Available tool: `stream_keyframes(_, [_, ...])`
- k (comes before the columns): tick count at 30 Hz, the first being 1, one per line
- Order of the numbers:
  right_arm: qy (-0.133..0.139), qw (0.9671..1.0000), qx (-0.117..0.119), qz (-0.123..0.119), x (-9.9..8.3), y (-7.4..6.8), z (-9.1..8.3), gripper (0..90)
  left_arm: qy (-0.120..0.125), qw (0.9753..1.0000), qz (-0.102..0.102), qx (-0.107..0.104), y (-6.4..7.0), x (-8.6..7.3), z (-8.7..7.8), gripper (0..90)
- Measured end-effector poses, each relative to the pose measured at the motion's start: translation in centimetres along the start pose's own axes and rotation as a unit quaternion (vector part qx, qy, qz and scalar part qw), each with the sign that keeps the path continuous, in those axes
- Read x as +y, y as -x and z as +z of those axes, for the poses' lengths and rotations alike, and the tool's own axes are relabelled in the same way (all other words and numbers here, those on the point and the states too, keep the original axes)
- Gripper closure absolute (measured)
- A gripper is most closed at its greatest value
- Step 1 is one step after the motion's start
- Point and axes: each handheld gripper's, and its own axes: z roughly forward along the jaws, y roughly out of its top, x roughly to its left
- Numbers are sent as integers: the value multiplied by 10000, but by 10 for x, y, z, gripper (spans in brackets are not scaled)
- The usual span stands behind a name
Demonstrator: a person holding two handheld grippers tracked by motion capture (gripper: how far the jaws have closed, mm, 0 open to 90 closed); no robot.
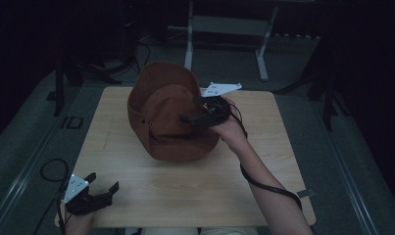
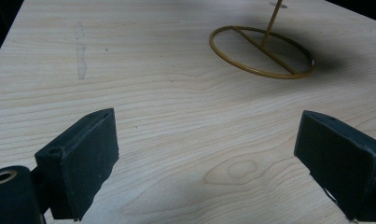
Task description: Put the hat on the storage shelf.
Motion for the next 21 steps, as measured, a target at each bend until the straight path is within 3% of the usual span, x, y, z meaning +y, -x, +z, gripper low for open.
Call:
stream_keyframes(6, [98,9999,-15,101,-18,2,-13,139,55,10000,60,-21,2,-2,0,68])
stream_keyframes(21, [-88,9996,-259,33,-74,-1,-40,139,109,9999,49,42,2,-2,-1,68])
